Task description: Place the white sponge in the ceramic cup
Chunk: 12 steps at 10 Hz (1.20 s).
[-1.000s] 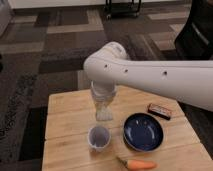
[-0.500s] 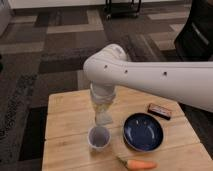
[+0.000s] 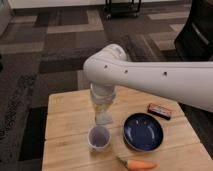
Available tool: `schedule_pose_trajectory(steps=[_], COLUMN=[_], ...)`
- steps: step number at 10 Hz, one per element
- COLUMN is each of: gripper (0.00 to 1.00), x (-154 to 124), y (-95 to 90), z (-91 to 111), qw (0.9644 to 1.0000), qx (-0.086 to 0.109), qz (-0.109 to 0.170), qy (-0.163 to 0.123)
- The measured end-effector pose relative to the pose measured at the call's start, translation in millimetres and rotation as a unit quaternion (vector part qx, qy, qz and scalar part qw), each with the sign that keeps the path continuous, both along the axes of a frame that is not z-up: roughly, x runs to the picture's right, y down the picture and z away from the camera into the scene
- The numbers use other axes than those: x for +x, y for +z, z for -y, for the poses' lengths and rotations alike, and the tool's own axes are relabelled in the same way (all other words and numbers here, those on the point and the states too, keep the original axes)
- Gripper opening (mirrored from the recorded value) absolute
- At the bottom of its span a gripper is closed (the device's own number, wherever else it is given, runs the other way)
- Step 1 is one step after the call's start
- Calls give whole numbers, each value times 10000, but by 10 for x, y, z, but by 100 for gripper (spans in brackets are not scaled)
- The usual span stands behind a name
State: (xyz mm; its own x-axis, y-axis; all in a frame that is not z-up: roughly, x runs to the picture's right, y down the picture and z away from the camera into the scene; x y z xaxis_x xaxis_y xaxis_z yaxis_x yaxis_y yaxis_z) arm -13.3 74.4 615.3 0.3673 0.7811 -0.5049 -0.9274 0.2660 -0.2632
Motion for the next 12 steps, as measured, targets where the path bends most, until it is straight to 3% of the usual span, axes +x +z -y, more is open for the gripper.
schedule_pose_trajectory(steps=[8,12], gripper=[0,0], x=[-1,-160], y=[3,-95], z=[-2,-197], qw=[10000,9991], qx=[-2,-80], qz=[2,208], qy=[1,-371])
